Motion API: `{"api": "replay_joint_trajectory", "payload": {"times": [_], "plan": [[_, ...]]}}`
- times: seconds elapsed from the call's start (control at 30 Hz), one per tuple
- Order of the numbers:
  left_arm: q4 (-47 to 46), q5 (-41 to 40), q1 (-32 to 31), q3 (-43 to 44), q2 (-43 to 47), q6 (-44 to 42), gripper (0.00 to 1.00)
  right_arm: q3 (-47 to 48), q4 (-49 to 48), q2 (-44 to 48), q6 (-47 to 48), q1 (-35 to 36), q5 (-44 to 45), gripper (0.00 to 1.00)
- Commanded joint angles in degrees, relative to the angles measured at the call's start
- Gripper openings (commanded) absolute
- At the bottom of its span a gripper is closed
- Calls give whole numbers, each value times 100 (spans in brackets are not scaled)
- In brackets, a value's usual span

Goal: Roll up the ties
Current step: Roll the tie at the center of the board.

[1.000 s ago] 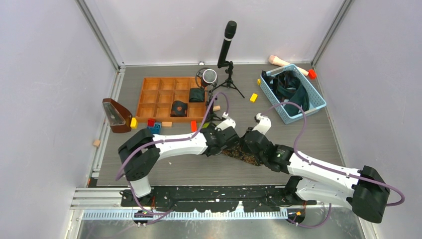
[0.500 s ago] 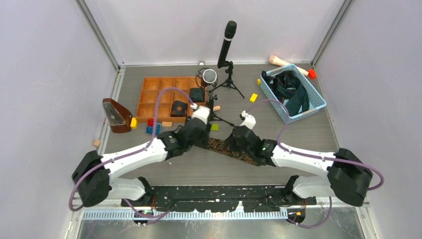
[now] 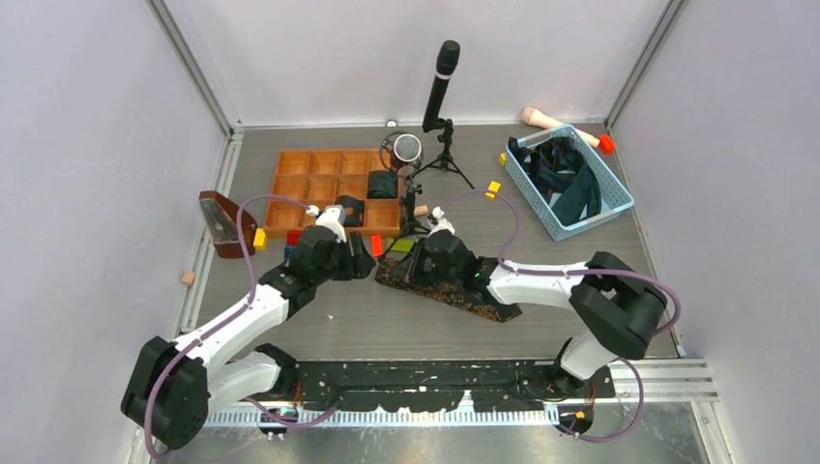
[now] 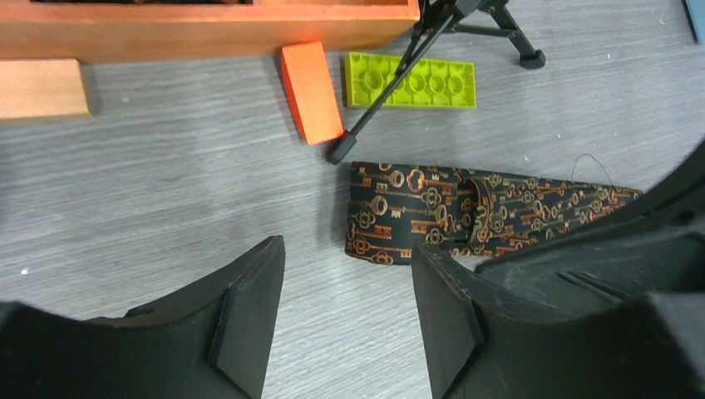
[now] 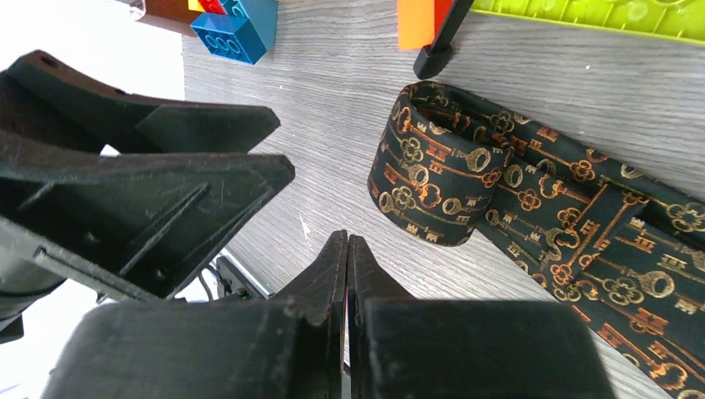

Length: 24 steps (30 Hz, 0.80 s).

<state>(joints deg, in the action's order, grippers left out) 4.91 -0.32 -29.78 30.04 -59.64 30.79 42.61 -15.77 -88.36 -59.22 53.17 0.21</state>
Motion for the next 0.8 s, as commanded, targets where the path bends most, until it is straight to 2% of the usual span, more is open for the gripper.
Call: {"api": "replay_joint_trajectory", "payload": {"times": [0.0, 0.77], "plan": [[-572, 770, 195, -142, 15, 245, 60, 283, -262, -216, -414, -56, -142, 0], [-1359, 1149, 289, -242, -945, 252, 60, 307, 185, -625, -423, -158, 305, 0]]}}
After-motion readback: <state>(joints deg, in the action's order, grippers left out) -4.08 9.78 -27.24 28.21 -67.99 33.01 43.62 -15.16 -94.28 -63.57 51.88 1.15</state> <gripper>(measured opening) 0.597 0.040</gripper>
